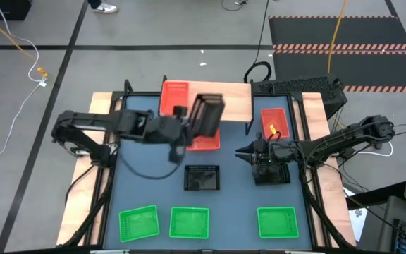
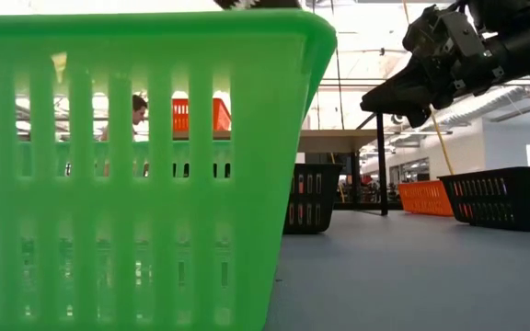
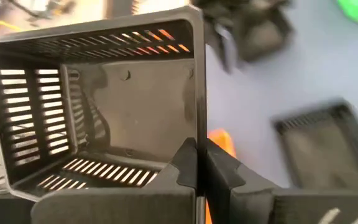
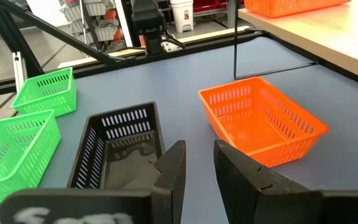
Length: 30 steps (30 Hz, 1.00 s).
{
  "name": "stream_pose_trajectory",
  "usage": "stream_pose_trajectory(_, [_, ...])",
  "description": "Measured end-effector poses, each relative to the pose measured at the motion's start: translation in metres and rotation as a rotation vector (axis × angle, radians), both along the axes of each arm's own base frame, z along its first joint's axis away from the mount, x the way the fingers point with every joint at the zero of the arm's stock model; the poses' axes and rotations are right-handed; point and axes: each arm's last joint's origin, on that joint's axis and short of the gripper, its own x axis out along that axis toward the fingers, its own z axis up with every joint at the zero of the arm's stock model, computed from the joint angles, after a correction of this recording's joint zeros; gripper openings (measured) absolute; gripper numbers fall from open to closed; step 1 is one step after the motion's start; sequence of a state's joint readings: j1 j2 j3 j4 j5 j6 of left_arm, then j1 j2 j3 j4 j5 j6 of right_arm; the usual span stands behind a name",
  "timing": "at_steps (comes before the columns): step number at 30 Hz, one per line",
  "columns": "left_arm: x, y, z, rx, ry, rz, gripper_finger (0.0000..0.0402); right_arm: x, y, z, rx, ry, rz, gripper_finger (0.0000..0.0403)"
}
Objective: Stack baskets on shelf by color
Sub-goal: Put the left black bin on the shelf
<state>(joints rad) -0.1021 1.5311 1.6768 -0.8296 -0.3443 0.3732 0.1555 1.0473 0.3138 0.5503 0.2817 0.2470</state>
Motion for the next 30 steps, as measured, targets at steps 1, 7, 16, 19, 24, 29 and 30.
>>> stream_pose_trajectory(1, [0.008,0.007,-0.002,-0.003,-0.028,0.023,0.0006,0.000,0.000,0.000,0.000,0.000,0.000,0.0080])
stream_pose_trajectory(7, [0.048,0.053,-0.037,0.003,0.021,0.156,0.0006,0.000,0.000,0.000,-0.001,0.001,0.000,0.0080])
stream_pose_trajectory(16, [0.063,0.093,-0.082,-0.017,0.207,0.267,0.0012,0.000,0.000,-0.001,-0.007,0.013,0.002,0.0080])
stream_pose_trajectory(19, [0.062,0.097,-0.088,-0.018,0.248,0.275,0.0007,0.000,0.000,-0.001,-0.008,0.014,0.002,0.0080])
stream_pose_trajectory(24, [0.060,0.101,-0.089,-0.020,0.275,0.285,0.0020,0.000,0.000,-0.001,-0.007,0.010,0.001,0.0080])
stream_pose_trajectory(29, [0.059,0.105,-0.089,-0.026,0.276,0.293,0.0040,0.000,0.000,-0.001,-0.007,0.009,0.001,0.0080])
stream_pose_trajectory(30, [0.058,0.107,-0.090,-0.030,0.277,0.293,0.0040,0.000,0.000,-0.001,-0.007,0.008,0.001,0.0080])
